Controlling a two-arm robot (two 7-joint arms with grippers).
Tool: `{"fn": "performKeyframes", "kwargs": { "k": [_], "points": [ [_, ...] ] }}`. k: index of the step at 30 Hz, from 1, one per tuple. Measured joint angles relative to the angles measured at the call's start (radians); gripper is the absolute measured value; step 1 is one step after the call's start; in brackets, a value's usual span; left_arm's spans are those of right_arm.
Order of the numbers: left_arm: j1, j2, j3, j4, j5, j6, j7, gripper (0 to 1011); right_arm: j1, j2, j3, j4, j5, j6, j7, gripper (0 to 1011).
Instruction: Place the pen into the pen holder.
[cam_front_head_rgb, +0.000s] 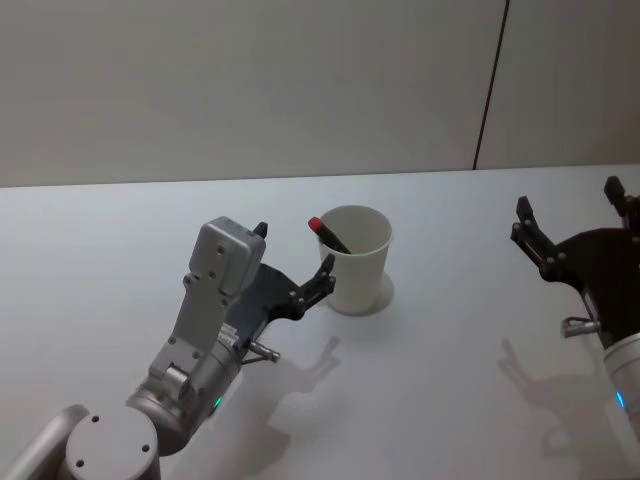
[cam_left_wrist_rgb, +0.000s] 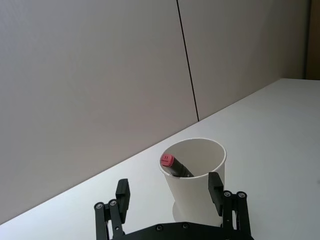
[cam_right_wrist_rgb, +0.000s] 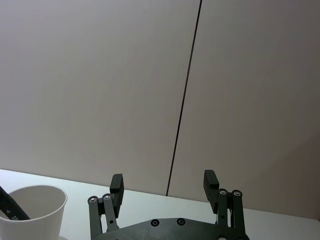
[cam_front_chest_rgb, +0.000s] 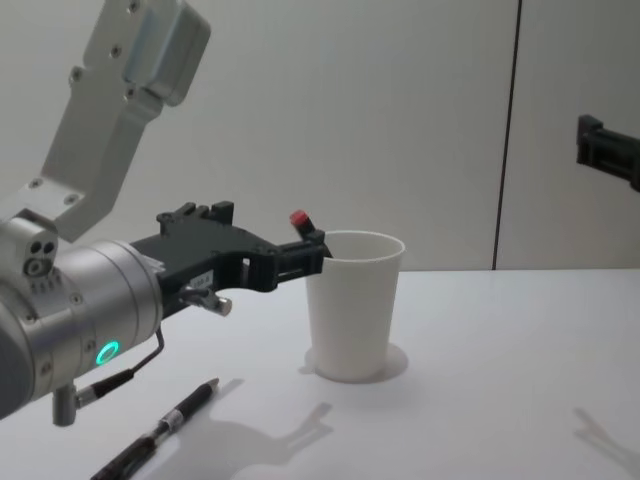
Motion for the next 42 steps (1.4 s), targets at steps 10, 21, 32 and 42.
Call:
{"fn": "performKeyframes", "kwargs": {
  "k": [10,21,32,42],
  "points": [
    [0.001,0.003,-0.01,-0.006,-0.029,0.06,-0.012,1000,-0.003,0.001,0.001,-0.003,0.001,0.002,-0.002,1002],
    [-0.01,0.006,-0.031,-0.015,-0.08,0.206,-0.012,1000,-0.004,0.002,0.001,-0.004,0.001,0.002,-0.004,1002],
    [-0.022,0.006,-0.053,-0.036,-0.118,0.362,0.028,1000,-0.004,0.002,0.001,-0.005,0.0,0.002,-0.004,1002],
    [-0.031,0.002,-0.068,-0.067,-0.126,0.489,0.072,1000,-0.004,0.002,0.001,-0.005,0.0,0.002,-0.004,1002]
  ]
}}
